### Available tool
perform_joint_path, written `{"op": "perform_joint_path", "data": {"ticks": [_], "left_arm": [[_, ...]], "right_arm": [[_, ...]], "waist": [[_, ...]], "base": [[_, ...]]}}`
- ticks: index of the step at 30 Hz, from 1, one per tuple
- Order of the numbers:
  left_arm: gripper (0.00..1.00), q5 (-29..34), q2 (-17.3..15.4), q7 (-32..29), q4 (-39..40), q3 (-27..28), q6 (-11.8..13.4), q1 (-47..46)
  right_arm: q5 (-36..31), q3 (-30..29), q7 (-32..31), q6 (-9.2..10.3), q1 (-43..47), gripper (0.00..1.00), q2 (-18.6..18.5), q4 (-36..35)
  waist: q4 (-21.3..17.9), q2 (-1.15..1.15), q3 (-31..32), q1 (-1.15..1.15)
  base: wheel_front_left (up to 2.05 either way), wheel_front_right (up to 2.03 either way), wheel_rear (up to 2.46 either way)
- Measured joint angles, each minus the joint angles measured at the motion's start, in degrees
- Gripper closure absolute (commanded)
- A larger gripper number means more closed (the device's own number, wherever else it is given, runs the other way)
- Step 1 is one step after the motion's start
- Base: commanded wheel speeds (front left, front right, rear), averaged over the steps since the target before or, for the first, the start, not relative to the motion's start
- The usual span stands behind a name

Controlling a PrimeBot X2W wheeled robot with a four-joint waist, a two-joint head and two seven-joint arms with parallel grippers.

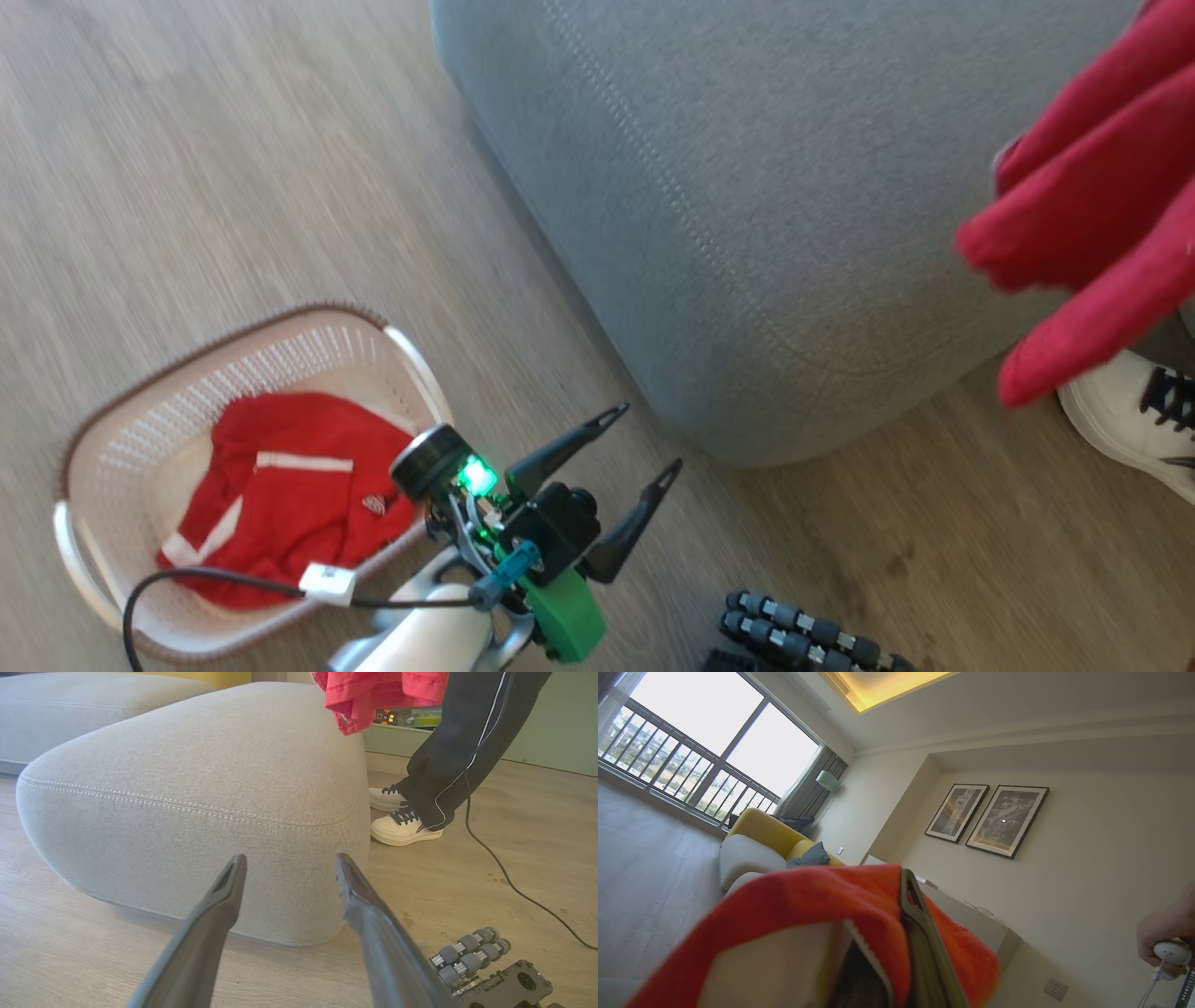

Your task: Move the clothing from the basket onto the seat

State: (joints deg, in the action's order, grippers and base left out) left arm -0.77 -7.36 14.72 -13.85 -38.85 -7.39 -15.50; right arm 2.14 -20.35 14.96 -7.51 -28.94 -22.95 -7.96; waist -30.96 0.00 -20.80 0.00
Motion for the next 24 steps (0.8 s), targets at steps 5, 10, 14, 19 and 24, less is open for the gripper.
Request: {"op": "perform_joint_path", "data": {"ticks": [5, 10, 14, 19, 24], "left_arm": [[0.00, 0.5, -0.7, 0.0, -0.1, -0.2, 0.0, -2.7], [0.00, 0.9, -1.8, 0.0, -0.4, -0.4, 0.0, -5.4], [0.00, 0.9, -2.2, 0.0, -0.6, -0.7, 0.0, -6.9], [0.00, 0.9, -2.2, 0.0, -0.9, -0.9, 1.0, -9.5], [0.00, 0.9, -2.5, 0.0, -0.5, -0.3, 2.5, -11.5]], "right_arm": [[0.4, 1.2, 0.0, 0.00, -7.3, 1.00, -3.9, 5.8], [0.5, 3.2, 0.0, 0.00, -15.2, 1.00, -7.5, 12.8], [0.5, 4.3, 0.0, 0.00, -21.7, 1.00, -9.6, 17.8], [-0.9, 4.7, 0.0, 0.00, -27.3, 1.00, -11.9, 23.8], [-4.2, 3.8, 0.0, 0.00, -31.9, 1.00, -13.5, 33.2]], "waist": [[0.7, 0.00, -4.0, 0.00], [2.0, 0.00, -7.9, 0.01], [3.2, 0.00, -10.9, 0.01], [5.2, 0.00, -14.1, 0.00], [7.8, 0.00, -17.3, 0.00]], "base": [[0.00, 0.00, 0.00], [0.00, 0.00, 0.00], [0.00, 0.00, 0.00], [0.00, 0.00, 0.00], [0.00, 0.00, 0.00]]}}
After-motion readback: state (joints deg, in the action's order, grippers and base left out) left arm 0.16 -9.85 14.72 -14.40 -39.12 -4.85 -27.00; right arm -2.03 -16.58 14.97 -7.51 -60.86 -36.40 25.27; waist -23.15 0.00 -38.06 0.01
